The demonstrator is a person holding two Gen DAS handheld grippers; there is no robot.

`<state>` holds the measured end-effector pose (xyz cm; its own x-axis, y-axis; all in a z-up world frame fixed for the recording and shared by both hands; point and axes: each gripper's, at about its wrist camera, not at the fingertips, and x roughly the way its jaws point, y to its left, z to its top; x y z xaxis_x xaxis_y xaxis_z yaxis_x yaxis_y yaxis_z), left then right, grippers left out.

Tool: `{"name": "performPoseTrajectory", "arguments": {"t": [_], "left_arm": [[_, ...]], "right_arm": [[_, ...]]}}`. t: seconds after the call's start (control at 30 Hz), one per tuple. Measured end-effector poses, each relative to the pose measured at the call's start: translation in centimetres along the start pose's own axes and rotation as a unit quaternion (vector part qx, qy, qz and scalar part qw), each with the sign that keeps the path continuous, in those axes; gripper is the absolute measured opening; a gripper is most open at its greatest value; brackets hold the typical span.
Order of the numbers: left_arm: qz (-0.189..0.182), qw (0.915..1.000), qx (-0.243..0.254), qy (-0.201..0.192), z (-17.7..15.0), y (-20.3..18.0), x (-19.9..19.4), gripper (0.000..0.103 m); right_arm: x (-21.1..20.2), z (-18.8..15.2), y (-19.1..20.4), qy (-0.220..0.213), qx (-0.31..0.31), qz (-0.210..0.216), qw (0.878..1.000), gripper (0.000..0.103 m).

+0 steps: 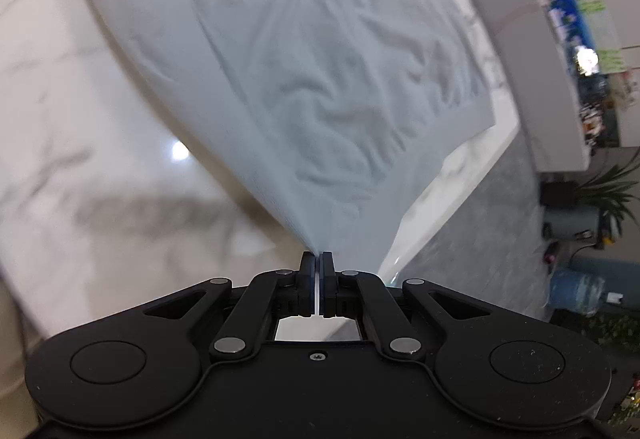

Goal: Fold clothes

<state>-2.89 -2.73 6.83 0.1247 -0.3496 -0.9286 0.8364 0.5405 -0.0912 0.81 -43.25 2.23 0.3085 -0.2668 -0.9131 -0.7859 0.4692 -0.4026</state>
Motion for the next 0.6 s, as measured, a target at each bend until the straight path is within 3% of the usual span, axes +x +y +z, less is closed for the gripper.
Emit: {"name": "performPoseTrajectory", "arguments": {"t": [0.1,0.2,0.4,0.47,0.6], "left_arm": [[0.001,0.9999,-0.002,-0.011,-1.1,-1.3,0.2,0.0],[0.023,0.9996,-0.006,-0.016,-2.0,-1.8,0.3,0.001],[0.094,0.9949,-0.028,-0.021,-3.5,-0.1,-2.4,0.023],[0.12,0.9919,-0.039,-0.01,-4.5,1.2,-3.8,0.039],[0.16,0.9859,-0.01,0.049,-6.6,1.6,-4.1,0.041]], "right_arm": [[-0.1,-1.2,1.1,0.025,-0.008,0.005,1.0,0.0],[-0.9,-2.0,2.2,0.01,0.003,0.008,1.0,0.0],[-2.3,-1.1,4.2,-0.026,0.004,0.004,1.0,0.0],[-2.3,-0.2,4.9,-0.034,-0.006,0.002,0.999,0.002],[-2.1,1.1,5.7,-0.045,-0.019,-0.004,0.999,0.012]]}}
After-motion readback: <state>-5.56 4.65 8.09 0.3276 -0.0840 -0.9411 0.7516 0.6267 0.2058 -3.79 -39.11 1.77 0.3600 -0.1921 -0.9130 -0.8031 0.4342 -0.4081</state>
